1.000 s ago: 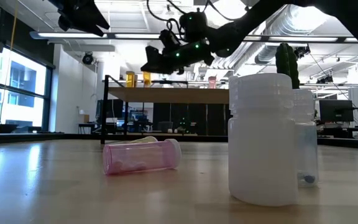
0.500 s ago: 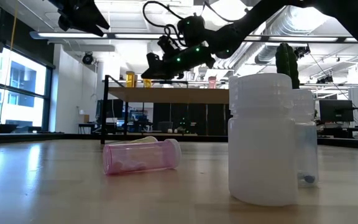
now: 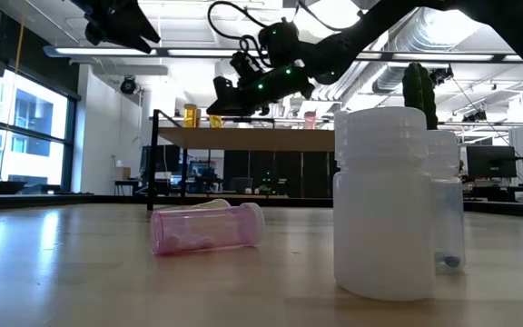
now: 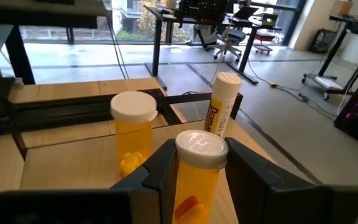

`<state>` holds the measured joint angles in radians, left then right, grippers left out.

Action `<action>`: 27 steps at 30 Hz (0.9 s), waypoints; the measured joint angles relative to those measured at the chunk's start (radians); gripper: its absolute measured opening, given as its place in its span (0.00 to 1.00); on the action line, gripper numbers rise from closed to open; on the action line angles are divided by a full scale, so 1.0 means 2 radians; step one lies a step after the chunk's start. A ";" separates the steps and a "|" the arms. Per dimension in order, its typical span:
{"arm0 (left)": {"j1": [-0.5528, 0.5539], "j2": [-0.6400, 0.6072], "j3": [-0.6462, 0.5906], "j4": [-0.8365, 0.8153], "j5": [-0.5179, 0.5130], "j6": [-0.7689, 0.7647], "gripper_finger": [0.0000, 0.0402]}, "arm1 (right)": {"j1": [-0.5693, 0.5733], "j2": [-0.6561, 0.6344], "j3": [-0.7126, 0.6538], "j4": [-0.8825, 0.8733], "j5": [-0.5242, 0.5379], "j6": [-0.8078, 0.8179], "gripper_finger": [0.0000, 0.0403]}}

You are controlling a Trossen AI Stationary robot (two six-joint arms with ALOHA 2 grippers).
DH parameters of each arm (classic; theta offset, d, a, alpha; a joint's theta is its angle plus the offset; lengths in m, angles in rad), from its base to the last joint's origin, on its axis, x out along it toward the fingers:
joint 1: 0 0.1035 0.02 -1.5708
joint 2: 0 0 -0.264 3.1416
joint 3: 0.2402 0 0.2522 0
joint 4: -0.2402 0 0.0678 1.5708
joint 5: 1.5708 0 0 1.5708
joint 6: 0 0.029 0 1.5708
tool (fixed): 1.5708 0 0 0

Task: Pick and place medicine bottles onto shelf by color
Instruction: Put the orange pill bottle on the shelf

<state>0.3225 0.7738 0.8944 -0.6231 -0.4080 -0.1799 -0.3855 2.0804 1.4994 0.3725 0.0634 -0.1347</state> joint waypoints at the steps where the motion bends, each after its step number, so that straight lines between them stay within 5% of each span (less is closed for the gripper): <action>1: 0.000 0.000 0.000 0.000 0.000 0.000 0.57 | 0.000 0.000 0.000 0.000 0.000 0.004 0.26; 27: 0.000 0.000 0.000 0.000 0.000 0.000 0.57 | 0.000 0.000 0.000 -0.001 0.001 0.015 0.26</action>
<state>0.3225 0.7738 0.8941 -0.6232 -0.4078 -0.1795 -0.3855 2.0808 1.4986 0.3714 0.0645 -0.1049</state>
